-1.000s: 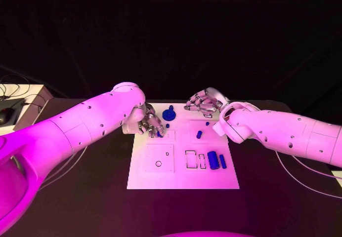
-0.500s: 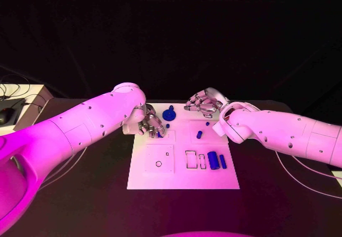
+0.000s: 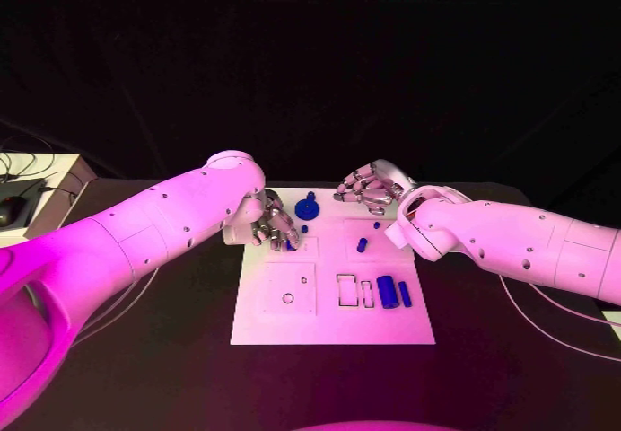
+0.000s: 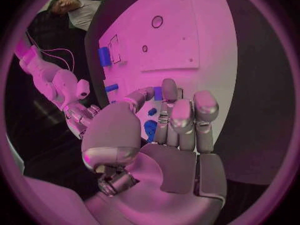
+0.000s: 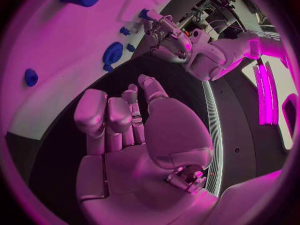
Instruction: Assemble the parts on the task board
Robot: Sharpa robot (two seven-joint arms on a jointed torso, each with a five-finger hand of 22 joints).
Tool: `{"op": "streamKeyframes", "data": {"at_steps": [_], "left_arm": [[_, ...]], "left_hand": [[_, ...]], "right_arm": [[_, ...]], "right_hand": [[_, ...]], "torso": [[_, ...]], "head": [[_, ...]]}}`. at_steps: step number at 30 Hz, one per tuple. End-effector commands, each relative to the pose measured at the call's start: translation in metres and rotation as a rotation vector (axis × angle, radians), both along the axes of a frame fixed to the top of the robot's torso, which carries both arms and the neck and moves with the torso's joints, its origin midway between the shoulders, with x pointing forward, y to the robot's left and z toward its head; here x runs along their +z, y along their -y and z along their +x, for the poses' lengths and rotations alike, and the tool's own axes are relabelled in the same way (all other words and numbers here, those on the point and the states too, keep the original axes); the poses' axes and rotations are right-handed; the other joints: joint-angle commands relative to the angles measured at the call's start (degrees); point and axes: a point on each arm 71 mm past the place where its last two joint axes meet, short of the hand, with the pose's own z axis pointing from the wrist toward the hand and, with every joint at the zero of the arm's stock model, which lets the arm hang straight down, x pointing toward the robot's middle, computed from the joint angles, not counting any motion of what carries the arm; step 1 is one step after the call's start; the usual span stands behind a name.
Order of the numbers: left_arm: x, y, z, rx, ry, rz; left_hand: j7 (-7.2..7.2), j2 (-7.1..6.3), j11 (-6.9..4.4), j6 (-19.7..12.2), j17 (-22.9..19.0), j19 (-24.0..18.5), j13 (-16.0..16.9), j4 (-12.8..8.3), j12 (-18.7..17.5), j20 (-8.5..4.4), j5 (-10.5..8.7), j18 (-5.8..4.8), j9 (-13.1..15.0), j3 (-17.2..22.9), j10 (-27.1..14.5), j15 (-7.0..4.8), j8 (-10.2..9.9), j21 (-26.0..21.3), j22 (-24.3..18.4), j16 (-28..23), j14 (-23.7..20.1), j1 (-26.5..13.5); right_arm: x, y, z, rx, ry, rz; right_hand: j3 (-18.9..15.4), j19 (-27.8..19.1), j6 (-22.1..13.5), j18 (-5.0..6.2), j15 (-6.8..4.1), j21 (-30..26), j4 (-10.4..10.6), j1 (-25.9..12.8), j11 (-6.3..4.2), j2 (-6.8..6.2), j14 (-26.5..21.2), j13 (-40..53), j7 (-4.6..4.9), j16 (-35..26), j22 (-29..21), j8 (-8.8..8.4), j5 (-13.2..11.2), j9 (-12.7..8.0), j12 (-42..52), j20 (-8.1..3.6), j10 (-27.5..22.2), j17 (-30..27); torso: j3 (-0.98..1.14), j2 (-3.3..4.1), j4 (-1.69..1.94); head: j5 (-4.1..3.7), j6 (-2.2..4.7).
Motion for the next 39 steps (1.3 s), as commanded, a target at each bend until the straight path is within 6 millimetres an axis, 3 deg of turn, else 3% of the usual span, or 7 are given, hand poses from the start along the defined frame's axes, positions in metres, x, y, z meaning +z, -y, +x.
{"op": "streamKeyframes", "data": {"at_steps": [1,6,8,12,28,33,39], "left_arm": [[-0.0052,0.0032,-0.0027,-0.014,-0.025,0.006],[-0.0082,0.0043,-0.0031,-0.009,-0.030,0.006],[-0.0087,0.0043,-0.0029,-0.005,-0.030,0.006],[-0.0093,0.0040,-0.0024,0.002,-0.030,0.002],[-0.0094,0.0036,-0.0015,0.016,-0.028,-0.009],[-0.0094,0.0033,-0.0013,0.017,-0.027,-0.010],[-0.0091,0.0028,-0.0010,0.020,-0.021,-0.009]], "left_hand": [[-0.23,1.18,-0.27,0.75,0.11,0.44,0.08,-10.03,-0.07,0.02,0.17,-0.27,-0.01,9.82,0.02,-0.43,-0.26,0.18,0.03,0.24,0.01,1.55],[-0.28,1.33,-0.29,0.91,0.31,0.44,0.23,-10.09,-0.06,0.10,0.20,-0.22,-0.05,9.17,0.14,-0.41,-0.41,0.11,-0.02,0.35,0.03,1.46],[-0.60,2.23,-0.37,1.21,1.10,0.61,0.39,-9.62,-0.07,0.22,0.20,-0.30,0.02,6.67,0.68,-0.39,-0.38,0.30,0.11,0.86,0.13,1.60],[-0.85,2.55,-0.47,1.52,1.42,0.73,0.45,-9.23,-0.10,0.27,0.05,-0.36,-0.12,6.01,1.02,-0.39,-0.41,0.45,0.21,1.04,0.23,1.30],[-1.72,5.62,-0.57,3.17,3.07,1.15,1.43,-4.81,-0.74,0.13,-0.90,-0.91,-1.20,-1.50,2.24,-0.38,-0.86,1.06,0.63,1.67,0.50,0.99],[-1.81,5.90,-0.60,3.52,3.30,1.18,1.80,-3.46,-1.09,0.04,-0.89,-1.05,-1.73,-4.17,2.46,-0.46,-1.06,1.15,0.68,1.70,0.55,1.47],[-2.05,5.31,-0.66,3.62,3.42,1.18,2.13,-2.19,-1.40,-0.04,-0.91,-1.13,-2.12,-7.96,2.59,-0.49,-1.18,1.14,0.67,1.66,0.55,1.92]], "right_arm": [[0.0004,-0.0022,-0.0005,0.018,0.003,-0.005],[0.0005,-0.0022,-0.0007,0.019,0.003,-0.005],[0.0005,-0.0022,-0.0007,0.019,0.003,-0.005],[0.0007,-0.0022,-0.0007,0.019,0.003,-0.005],[0.0007,-0.0016,-0.0005,0.018,0.004,-0.006],[0.0007,-0.0013,-0.0005,0.018,0.004,-0.007],[0.0008,-0.0012,-0.0004,0.019,0.005,-0.007]], "right_hand": [[-0.05,3.87,0.38,-0.45,-0.27,-0.31,-0.29,-0.08,-0.19,0.23,0.01,0.08,-0.17,-0.37,6.96,-0.22,0.31,-0.10,-0.22,-0.83,0.26,-0.06],[-0.05,3.87,0.38,-0.45,-0.27,-0.31,-0.29,-0.08,-0.19,0.23,0.01,0.08,-0.17,-0.37,6.96,-0.22,0.31,-0.10,-0.22,-0.83,0.26,-0.06],[-0.02,3.87,0.38,-0.44,-0.28,-0.37,-0.37,-0.04,-0.19,0.23,0.02,0.06,-0.16,-0.37,6.95,-0.23,0.33,-0.11,-0.25,-0.84,0.24,-0.06],[-0.01,3.86,0.38,-0.43,-0.28,-0.40,-0.41,-0.02,-0.19,0.23,0.02,0.06,-0.16,-0.37,6.94,-0.23,0.33,-0.11,-0.27,-0.84,0.24,-0.05],[0.08,3.87,0.43,-0.44,-0.29,-0.38,-0.64,0.12,-0.20,0.26,0.03,0.09,-0.17,-0.37,6.95,-0.24,0.34,-0.13,-0.25,-0.84,0.26,-0.04],[0.15,3.87,0.45,-0.44,-0.29,-0.39,-0.76,0.18,-0.21,0.31,0.02,0.10,-0.18,-0.39,6.94,-0.25,0.39,-0.15,-0.24,-0.84,0.27,-0.05],[0.15,3.87,0.45,-0.44,-0.29,-0.39,-0.76,0.18,-0.21,0.31,0.02,0.10,-0.18,-0.39,6.94,-0.25,0.39,-0.15,-0.24,-0.84,0.27,-0.05]], "torso": [[-0.03,0.03,-0.08],[-0.03,-0.01,-0.04],[0.01,-0.04,-0.03],[0.07,-0.07,-0.02],[0.03,-0.07,-0.03],[0.02,-0.09,-0.03],[-0.01,-0.11,-0.01]], "head": [[-0.10,-0.12],[-0.19,-0.18],[-0.25,-0.22],[-0.28,-0.23],[-0.33,-0.13],[-0.33,-0.12],[-0.35,-0.13]]}}
